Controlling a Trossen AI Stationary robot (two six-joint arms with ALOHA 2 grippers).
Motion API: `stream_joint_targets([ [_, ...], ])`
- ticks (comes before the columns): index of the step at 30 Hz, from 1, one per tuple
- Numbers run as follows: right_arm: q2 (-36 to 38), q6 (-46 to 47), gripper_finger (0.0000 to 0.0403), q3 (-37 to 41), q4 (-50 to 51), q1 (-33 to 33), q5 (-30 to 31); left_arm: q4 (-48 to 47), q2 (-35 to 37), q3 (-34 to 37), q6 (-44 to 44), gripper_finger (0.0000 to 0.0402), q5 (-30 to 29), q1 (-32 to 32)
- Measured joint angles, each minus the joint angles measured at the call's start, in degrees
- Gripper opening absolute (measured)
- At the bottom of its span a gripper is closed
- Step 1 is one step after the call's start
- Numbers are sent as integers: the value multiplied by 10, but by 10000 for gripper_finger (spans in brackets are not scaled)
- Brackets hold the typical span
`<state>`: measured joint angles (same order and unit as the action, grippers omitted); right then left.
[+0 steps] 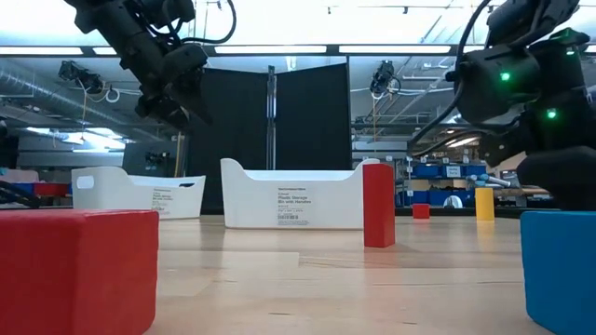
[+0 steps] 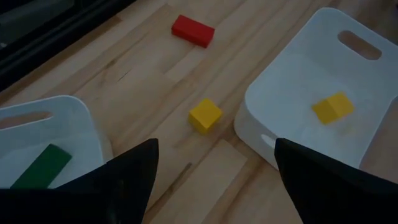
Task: Sort blocks by size
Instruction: Put the top blue small block into the bottom white bin
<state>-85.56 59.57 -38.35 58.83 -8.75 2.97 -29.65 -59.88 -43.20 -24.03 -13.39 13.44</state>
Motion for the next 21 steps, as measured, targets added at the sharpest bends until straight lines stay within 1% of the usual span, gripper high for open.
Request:
stream_joint_targets([
  [8,-1,-24,164,1,2,-17,-51,2,0,0,1,327,0,-1],
  [11,-1,-25,145,2,7,-18,-66,6,0,0,4,328,0,-1],
  [13,1,-29,145,1,7,-19,-66,10,0,0,5,328,0,-1],
  [16,15,-34,145,-16,2,-28,-32,19,0,0,5,328,0,-2],
  [21,65,-57,145,-76,-7,-41,54,28,0,0,0,328,1,-18],
])
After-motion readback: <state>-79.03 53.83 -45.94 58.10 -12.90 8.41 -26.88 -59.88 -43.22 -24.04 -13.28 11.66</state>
